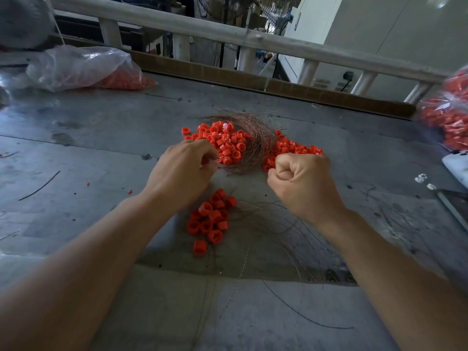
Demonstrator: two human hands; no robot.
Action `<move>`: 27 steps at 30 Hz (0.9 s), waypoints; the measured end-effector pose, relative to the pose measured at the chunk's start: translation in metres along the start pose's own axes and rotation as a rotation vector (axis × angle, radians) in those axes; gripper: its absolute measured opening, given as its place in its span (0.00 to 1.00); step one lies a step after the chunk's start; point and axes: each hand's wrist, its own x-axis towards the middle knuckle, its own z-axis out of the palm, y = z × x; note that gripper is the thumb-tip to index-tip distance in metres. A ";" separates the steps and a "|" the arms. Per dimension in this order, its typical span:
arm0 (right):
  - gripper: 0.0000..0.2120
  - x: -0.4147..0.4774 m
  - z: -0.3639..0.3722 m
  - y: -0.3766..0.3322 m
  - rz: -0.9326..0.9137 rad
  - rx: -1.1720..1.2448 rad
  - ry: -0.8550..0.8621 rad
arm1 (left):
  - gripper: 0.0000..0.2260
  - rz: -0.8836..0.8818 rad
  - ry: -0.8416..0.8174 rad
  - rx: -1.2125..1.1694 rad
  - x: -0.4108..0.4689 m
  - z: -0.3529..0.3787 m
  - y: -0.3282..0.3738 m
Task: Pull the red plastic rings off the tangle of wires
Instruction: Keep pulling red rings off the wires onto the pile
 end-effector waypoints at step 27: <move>0.08 0.009 0.019 0.018 0.030 -0.144 -0.298 | 0.04 0.058 -0.028 -0.130 -0.005 0.000 0.009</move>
